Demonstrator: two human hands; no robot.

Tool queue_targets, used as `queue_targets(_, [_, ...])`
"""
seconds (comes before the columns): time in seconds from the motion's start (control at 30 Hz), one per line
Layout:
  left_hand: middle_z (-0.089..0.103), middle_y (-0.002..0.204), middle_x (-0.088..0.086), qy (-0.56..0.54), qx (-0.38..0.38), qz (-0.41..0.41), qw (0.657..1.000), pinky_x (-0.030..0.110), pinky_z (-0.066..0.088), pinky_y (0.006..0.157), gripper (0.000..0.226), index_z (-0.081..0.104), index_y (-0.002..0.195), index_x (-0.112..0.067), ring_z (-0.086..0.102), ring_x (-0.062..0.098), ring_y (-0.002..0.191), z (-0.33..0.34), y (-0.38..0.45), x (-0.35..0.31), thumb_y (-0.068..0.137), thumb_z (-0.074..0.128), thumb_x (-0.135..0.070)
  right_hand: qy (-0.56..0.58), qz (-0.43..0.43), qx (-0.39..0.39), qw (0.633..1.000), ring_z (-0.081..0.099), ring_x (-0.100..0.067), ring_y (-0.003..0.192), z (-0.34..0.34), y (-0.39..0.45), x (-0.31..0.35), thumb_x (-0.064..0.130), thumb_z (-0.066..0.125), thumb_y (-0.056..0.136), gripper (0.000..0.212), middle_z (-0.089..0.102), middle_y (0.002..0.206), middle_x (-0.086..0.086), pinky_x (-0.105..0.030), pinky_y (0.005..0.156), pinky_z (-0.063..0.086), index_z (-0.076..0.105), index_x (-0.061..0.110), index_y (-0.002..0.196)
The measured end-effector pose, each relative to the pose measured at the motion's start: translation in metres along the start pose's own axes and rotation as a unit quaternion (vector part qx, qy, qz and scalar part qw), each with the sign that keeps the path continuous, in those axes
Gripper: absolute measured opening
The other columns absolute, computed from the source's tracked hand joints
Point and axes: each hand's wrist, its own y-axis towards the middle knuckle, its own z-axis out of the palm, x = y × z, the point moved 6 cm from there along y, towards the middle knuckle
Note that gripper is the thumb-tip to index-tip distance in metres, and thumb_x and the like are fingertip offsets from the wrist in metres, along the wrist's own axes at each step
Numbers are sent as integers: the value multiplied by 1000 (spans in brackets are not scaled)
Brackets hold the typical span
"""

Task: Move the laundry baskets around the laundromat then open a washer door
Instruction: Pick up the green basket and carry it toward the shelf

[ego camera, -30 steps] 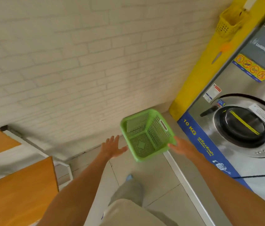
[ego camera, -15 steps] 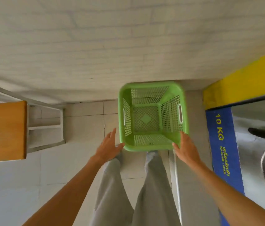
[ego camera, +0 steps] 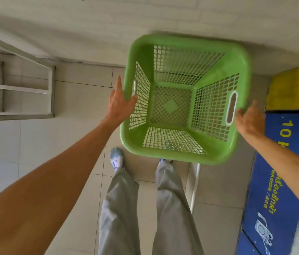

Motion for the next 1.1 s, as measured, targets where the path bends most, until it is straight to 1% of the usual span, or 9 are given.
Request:
queue_targets(0.13, [47,124,7,-18,-27,-17,999,30,54,78,81,20,158,-25,54,21,104,-56,-51,6,92,66,-21,7,-48,14,999,60,-35,79,-35,-37,34,23,44,96,32,64,107,-24,-35,65,43,50,6,122])
queue_targets(0.27, [58,123,16,-89,-95,-52,990,34,62,59,65,35,153,-25,68,22,87,-159,-156,25,95,62,-17,59,-125,38,990,59,-30,72,-88,-116,101,34,44,96,30,65,91,-13,-34,63,44,53,10,113])
queue_targets(0.37, [66,103,8,-144,-180,-94,969,39,62,66,58,43,150,-25,68,19,79,-242,-251,39,95,62,-22,122,-161,81,976,57,-30,76,-121,-186,166,40,41,100,39,62,87,-11,-32,60,37,59,10,115])
queue_targets(0.5, [62,80,3,-245,-306,-127,911,35,61,59,56,49,147,-27,64,15,64,-339,-378,65,93,64,-17,151,-253,128,947,56,-26,82,-137,-290,255,32,44,102,36,64,97,-13,-30,61,37,63,6,118])
queue_targets(0.6, [63,79,-5,-318,-391,-147,851,15,52,47,55,51,145,-24,63,-3,54,-397,-465,107,93,62,-10,132,-320,173,922,59,-26,86,-127,-374,321,36,48,99,36,68,102,-13,-31,72,41,65,11,116])
queue_targets(0.7, [64,88,-5,-357,-463,-167,794,7,48,48,54,52,143,-26,63,-10,54,-441,-546,165,93,62,-9,110,-380,221,891,64,-25,90,-100,-462,389,48,50,91,42,70,103,-8,-39,77,52,66,17,115])
queue_targets(0.77, [64,89,-6,-373,-507,-181,756,8,50,51,53,53,143,-25,64,-10,56,-460,-596,207,93,63,-11,97,-424,254,864,67,-25,92,-77,-524,429,51,54,87,45,72,103,-7,-41,81,55,68,19,115])
queue_targets(0.97, [67,94,1,-414,-597,-188,661,18,58,55,53,49,147,-24,73,7,64,-498,-709,311,96,60,-12,115,-510,316,792,62,-16,75,-8,-699,522,43,63,86,28,72,87,-3,-34,68,51,72,22,103])
queue_targets(1.1, [67,94,-2,-415,-633,-185,627,20,60,57,52,50,145,-25,72,4,63,-540,-747,361,96,60,-13,115,-536,347,761,62,-15,74,27,-783,570,37,63,89,26,70,87,1,-29,64,51,71,20,108])
